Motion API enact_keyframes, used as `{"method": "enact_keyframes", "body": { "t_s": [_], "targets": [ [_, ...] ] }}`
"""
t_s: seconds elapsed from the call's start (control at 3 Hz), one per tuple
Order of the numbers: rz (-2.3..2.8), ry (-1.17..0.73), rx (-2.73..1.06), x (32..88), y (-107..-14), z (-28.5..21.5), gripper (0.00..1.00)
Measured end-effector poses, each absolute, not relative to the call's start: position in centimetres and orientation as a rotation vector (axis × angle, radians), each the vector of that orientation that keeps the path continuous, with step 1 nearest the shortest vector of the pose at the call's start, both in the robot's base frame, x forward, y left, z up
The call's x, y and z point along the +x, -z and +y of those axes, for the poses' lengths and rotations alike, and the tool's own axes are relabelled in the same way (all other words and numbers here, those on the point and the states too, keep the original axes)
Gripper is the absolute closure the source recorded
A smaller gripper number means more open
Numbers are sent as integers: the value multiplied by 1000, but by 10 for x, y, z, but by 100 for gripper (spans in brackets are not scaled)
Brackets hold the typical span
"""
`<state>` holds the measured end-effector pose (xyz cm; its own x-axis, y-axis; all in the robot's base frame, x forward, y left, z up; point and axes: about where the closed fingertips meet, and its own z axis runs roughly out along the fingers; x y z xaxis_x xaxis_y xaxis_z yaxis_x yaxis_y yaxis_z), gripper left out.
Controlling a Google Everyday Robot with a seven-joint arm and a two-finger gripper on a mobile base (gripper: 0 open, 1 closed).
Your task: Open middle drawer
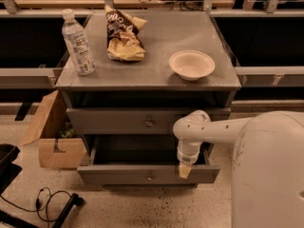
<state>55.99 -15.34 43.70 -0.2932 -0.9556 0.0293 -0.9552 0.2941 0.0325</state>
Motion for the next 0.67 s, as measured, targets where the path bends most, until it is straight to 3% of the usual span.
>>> {"method": "enact_keyframes", "body": {
  "t_s": [0.67],
  "targets": [
    [-2492,14,1841,560,-437,-153,0]
  ]
}}
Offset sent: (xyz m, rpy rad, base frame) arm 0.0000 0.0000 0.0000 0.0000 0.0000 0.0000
